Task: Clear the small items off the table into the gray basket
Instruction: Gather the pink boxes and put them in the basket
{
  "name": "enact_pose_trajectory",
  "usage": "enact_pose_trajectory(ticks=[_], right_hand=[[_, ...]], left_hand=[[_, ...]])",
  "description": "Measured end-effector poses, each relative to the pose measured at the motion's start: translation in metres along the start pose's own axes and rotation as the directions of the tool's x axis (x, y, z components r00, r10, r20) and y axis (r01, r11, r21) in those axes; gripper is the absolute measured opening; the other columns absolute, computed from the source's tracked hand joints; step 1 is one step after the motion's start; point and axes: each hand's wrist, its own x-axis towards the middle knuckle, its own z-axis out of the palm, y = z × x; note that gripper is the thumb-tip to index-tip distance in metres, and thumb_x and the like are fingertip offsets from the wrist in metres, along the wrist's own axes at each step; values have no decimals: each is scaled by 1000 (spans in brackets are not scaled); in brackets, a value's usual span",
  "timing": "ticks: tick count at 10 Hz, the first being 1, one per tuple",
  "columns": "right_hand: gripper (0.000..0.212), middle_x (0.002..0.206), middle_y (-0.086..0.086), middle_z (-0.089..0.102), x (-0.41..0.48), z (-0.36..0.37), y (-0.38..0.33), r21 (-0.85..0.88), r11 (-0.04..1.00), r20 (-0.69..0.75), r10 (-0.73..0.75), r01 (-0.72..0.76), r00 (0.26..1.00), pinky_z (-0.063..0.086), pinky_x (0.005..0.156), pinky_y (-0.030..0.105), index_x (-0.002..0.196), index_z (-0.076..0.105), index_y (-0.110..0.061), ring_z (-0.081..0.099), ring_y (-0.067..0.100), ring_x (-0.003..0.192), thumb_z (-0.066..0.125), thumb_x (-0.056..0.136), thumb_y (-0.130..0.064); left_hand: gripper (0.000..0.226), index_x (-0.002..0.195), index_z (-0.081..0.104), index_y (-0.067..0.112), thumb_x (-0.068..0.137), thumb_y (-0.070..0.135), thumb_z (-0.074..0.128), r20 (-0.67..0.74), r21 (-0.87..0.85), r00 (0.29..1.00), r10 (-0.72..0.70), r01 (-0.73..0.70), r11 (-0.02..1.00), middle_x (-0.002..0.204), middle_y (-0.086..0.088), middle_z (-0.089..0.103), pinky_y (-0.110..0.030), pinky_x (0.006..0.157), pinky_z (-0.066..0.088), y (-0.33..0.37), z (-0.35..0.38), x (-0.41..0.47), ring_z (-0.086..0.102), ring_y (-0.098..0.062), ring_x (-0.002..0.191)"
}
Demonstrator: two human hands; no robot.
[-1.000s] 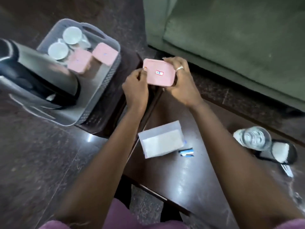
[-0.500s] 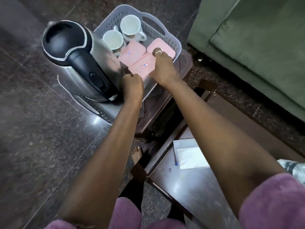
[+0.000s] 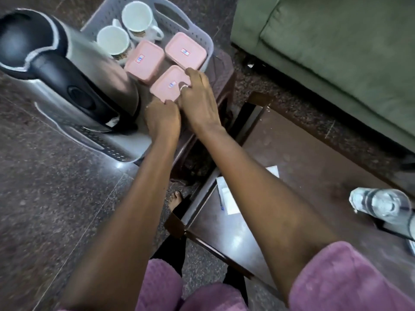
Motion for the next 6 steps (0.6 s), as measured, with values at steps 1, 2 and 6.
enact_pose_trajectory(ticks=[1,2,6], right_hand=[[35,131,19,49,-32,-14,15,262,960,-172,151,-103,973,28,104,32,125,50,1,40,29,124,44,92,-9],[34,129,21,50,-80,-35,39,143,968,-151,227,-206,962,31,106,39,122,52,3,41,33,124,46,92,-9],[28,117,26,58,-320,-80,212,71,732,-239,672,-678,701,45,94,45,100,66,7,51,44,108,54,75,4]], left_hand=[[42,130,50,4,88,6,44,-198,12,945,262,-264,964,142,-17,43,-32,112,24,-3,16,-36,37,-30,133],[43,126,54,4,84,-2,45,-199,-33,854,480,-496,868,141,-15,42,-32,115,23,-17,43,-89,36,-29,134],[48,132,47,4,86,8,58,584,167,616,529,-729,664,141,-16,44,-26,112,20,-117,189,-238,38,-30,131]])
